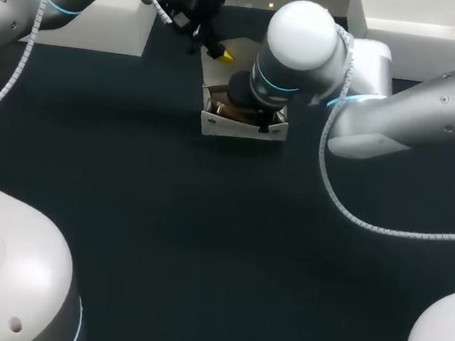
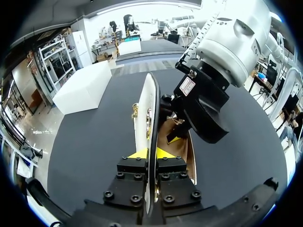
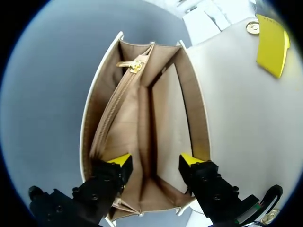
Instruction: Pick up the bag, open it, inspect its contents, close it, and place it on the opposite side
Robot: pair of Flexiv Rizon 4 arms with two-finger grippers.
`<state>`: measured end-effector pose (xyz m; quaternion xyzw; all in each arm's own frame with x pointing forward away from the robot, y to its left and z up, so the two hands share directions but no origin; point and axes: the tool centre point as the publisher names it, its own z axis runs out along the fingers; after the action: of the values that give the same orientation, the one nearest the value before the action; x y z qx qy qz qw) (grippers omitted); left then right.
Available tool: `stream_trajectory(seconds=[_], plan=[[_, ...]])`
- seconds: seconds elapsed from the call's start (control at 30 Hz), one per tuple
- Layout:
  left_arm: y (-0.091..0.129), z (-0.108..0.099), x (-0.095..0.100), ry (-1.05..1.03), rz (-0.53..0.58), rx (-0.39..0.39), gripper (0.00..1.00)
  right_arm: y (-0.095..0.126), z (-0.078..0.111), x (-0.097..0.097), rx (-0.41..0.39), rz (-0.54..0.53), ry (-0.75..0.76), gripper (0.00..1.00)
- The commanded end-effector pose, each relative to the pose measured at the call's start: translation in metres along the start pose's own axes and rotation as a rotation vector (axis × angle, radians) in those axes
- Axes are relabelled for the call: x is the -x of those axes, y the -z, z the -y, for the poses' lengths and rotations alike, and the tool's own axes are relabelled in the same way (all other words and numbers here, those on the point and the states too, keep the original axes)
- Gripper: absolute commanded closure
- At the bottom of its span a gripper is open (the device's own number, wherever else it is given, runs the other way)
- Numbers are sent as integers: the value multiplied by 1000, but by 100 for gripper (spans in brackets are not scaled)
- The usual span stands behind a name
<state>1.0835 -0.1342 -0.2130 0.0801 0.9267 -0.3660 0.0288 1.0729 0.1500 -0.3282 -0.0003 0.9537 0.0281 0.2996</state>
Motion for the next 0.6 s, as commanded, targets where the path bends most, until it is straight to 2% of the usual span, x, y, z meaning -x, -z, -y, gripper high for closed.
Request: stream_trajectory(seconds=[0.03, 0.6], plan=[[0, 1, 2, -1, -6, 8, 100, 1, -1, 2, -8, 16, -6, 0], [-1, -1, 3, -1, -2, 20, 100, 3, -1, 3, -14, 27, -4, 0]])
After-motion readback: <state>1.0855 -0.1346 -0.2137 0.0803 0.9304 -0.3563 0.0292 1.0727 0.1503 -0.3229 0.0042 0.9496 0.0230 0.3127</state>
